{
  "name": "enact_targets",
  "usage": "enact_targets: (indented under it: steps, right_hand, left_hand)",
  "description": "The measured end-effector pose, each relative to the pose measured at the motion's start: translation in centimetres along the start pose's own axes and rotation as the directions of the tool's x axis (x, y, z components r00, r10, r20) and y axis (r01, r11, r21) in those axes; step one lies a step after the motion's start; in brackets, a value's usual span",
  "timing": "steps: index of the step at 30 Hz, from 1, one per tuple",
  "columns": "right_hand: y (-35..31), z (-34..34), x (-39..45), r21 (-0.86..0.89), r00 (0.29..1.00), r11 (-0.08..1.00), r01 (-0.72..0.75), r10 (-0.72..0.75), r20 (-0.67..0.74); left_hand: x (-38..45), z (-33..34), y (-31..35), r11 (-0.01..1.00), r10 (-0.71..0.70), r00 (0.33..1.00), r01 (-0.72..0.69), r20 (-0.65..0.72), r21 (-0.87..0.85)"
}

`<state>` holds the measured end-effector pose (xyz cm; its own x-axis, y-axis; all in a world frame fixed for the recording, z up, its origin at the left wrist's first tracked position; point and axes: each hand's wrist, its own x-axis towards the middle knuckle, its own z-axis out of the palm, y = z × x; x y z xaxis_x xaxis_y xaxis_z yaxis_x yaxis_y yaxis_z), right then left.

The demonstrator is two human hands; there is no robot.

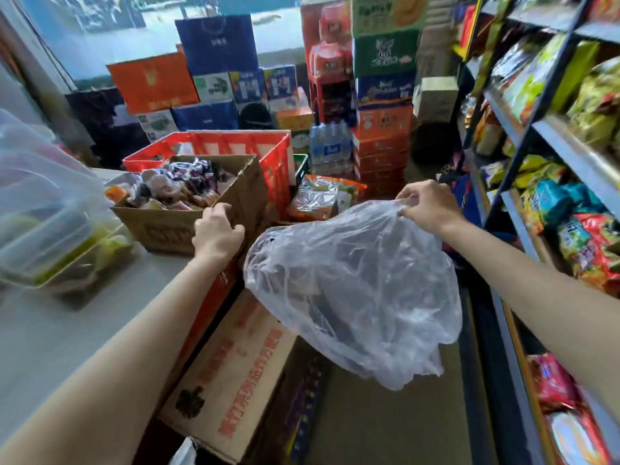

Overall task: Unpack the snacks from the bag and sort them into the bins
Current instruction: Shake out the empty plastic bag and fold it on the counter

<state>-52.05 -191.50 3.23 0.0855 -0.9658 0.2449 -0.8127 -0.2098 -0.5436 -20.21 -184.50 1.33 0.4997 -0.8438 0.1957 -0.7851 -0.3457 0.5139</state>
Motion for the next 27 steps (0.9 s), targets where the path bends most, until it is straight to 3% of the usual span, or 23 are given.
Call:
enact_targets:
  steps: [1, 3, 5, 7, 11, 12, 15, 17, 19, 22, 23, 25, 27]
  right_hand:
    - [-0.7, 0.2, -0.2, 0.002, 1.000, 1.000, 0.017, -0.017, 0.013]
    - [-2.7, 0.7, -0.4, 0.012, 0.996, 0.996, 0.085, -0.085, 0.038]
    - [-5.3, 1.0, -0.5, 0.013, 0.981, 0.984, 0.178, -0.179, 0.073]
    - [-7.6, 1.0, -0.7, 0.007, 0.961, 0.966, 0.259, -0.258, 0.103]
    - [-9.6, 0.3, -0.9, 0.062, 0.930, 0.942, 0.330, -0.335, 0.150]
    - [-9.1, 0.2, -0.9, 0.002, 0.929, 0.948, 0.319, -0.313, 0.199]
    - [-5.3, 1.1, -1.0, -0.225, 0.934, 0.963, 0.149, -0.062, 0.353]
    - [-2.6, 2.1, -1.3, -0.106, 0.960, 0.994, 0.031, 0.000, 0.279]
    - [-2.1, 2.8, -1.6, 0.074, 0.994, 0.997, -0.028, 0.020, 0.103]
    - [-4.0, 2.8, -0.9, 0.120, 0.990, 0.983, 0.137, -0.140, 0.012]
    - [-5.2, 2.5, -0.6, 0.095, 0.974, 0.972, 0.217, -0.222, 0.047]
    - [-7.5, 2.1, 0.1, 0.092, 0.929, 0.937, 0.336, -0.346, 0.129]
    - [-9.5, 2.2, 0.4, 0.135, 0.899, 0.912, 0.387, -0.406, 0.166]
  left_hand:
    - [-0.3, -0.3, 1.0, 0.990, 0.139, 0.990, -0.139, 0.006, -0.008]
    - [-1.4, -0.6, 3.5, 0.918, 0.396, 0.908, -0.393, 0.141, -0.046]
    - [-2.8, -0.1, 5.6, 0.857, 0.494, 0.816, -0.515, 0.301, -0.011]
    - [-3.7, 1.0, 6.4, 0.841, 0.499, 0.795, -0.541, 0.344, 0.029]
    - [-3.2, 1.8, 5.9, 0.885, 0.464, 0.853, -0.458, 0.240, -0.084]
    - [-2.9, 1.6, 5.5, 0.889, 0.457, 0.857, -0.442, 0.236, -0.118]
    - [-1.7, 0.2, 4.1, 0.888, 0.456, 0.863, -0.423, 0.219, -0.181]
    - [-0.7, -0.8, 2.9, 0.892, 0.451, 0.844, -0.422, 0.289, -0.159]
    - [0.0, -1.0, 1.5, 0.902, 0.394, 0.818, -0.431, 0.418, -0.008]
    - [-0.2, -0.8, 0.1, 0.867, 0.256, 0.776, -0.448, 0.577, 0.218]
    - [-0.2, -0.8, 0.0, 0.883, 0.262, 0.745, -0.441, 0.613, 0.160]
    - [-0.3, -1.2, 1.0, 0.932, 0.362, 0.704, -0.288, 0.611, -0.221]
    - [-0.7, -1.7, 3.3, 0.847, 0.465, 0.731, -0.204, 0.499, -0.490]
